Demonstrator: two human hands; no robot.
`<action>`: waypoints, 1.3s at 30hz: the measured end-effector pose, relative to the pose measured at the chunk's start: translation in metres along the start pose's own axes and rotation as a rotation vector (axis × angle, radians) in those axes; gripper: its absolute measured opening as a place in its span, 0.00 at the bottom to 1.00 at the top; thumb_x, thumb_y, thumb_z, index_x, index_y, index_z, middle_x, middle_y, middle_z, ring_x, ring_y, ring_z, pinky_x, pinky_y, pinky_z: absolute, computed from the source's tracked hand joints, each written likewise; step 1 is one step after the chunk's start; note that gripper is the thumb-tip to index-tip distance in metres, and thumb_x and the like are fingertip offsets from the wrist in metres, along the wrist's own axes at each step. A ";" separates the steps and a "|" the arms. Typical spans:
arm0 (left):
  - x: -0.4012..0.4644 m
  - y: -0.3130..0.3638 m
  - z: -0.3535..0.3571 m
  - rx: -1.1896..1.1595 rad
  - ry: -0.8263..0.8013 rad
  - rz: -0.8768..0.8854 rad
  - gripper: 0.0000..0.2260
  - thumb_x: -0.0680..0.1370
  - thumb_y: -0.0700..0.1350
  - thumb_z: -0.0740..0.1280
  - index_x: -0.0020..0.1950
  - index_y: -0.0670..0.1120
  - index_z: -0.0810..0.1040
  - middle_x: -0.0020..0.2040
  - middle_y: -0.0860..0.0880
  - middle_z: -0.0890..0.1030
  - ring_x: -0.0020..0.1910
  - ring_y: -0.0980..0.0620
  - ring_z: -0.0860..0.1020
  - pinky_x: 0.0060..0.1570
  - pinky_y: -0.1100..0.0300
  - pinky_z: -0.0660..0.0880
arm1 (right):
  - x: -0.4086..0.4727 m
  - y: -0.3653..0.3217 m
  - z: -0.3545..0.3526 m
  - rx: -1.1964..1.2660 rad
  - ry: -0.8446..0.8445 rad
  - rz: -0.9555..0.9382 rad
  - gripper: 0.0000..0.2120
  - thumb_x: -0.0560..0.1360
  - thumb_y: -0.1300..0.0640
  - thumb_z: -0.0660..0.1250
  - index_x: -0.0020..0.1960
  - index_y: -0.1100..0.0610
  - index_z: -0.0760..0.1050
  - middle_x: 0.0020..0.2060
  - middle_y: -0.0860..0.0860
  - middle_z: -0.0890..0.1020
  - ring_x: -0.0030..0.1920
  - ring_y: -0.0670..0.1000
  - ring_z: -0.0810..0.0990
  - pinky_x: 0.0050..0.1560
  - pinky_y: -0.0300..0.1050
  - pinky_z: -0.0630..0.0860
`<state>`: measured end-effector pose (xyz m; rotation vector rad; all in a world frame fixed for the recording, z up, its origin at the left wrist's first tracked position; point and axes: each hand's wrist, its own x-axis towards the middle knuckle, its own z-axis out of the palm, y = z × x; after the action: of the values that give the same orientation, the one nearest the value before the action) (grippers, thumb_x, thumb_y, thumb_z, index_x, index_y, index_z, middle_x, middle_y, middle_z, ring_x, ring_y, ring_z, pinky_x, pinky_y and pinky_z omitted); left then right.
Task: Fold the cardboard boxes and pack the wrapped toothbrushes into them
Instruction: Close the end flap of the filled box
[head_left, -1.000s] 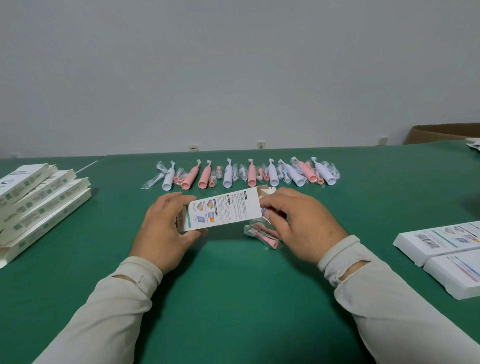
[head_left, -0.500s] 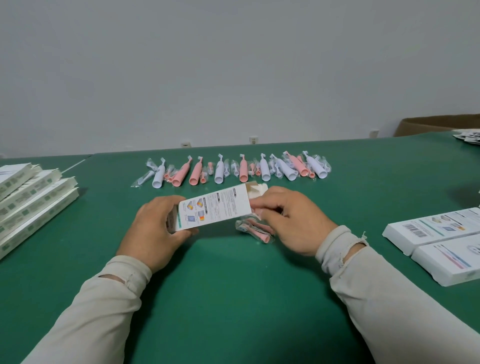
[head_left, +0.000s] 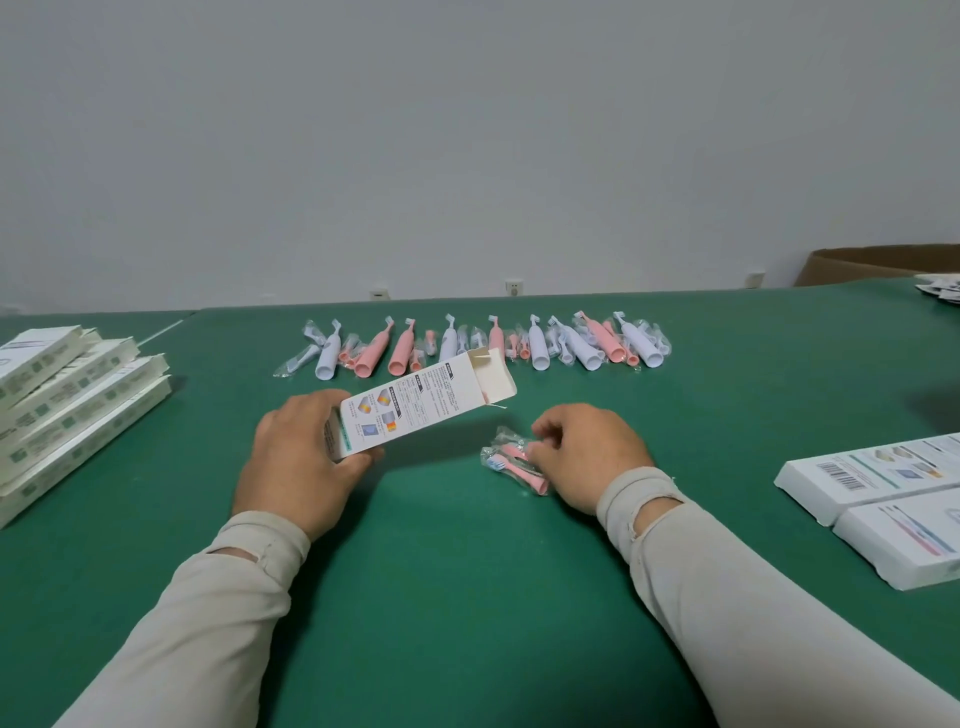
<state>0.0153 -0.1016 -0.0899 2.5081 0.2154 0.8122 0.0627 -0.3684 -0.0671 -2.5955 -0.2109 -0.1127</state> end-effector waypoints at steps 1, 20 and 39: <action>0.000 0.001 0.000 0.001 -0.004 0.000 0.21 0.70 0.49 0.78 0.60 0.55 0.76 0.51 0.56 0.73 0.58 0.46 0.71 0.54 0.50 0.70 | 0.000 0.001 -0.003 -0.009 -0.057 0.049 0.08 0.77 0.47 0.68 0.49 0.50 0.82 0.45 0.46 0.84 0.48 0.52 0.82 0.53 0.48 0.79; -0.002 0.007 0.002 0.006 -0.030 0.031 0.21 0.70 0.49 0.78 0.60 0.57 0.76 0.53 0.58 0.74 0.58 0.48 0.71 0.53 0.52 0.69 | -0.011 -0.003 -0.026 0.927 0.154 -0.303 0.24 0.81 0.61 0.63 0.67 0.34 0.66 0.41 0.55 0.83 0.34 0.50 0.74 0.30 0.37 0.72; -0.006 0.015 0.003 -0.037 -0.087 0.144 0.23 0.70 0.51 0.77 0.62 0.58 0.75 0.56 0.60 0.75 0.58 0.51 0.71 0.56 0.50 0.71 | -0.017 -0.016 -0.007 0.742 0.534 -0.178 0.09 0.74 0.59 0.75 0.52 0.48 0.82 0.47 0.41 0.73 0.43 0.31 0.75 0.43 0.20 0.69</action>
<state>0.0123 -0.1176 -0.0881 2.5394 -0.0093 0.7535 0.0432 -0.3600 -0.0551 -1.7326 -0.2300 -0.6479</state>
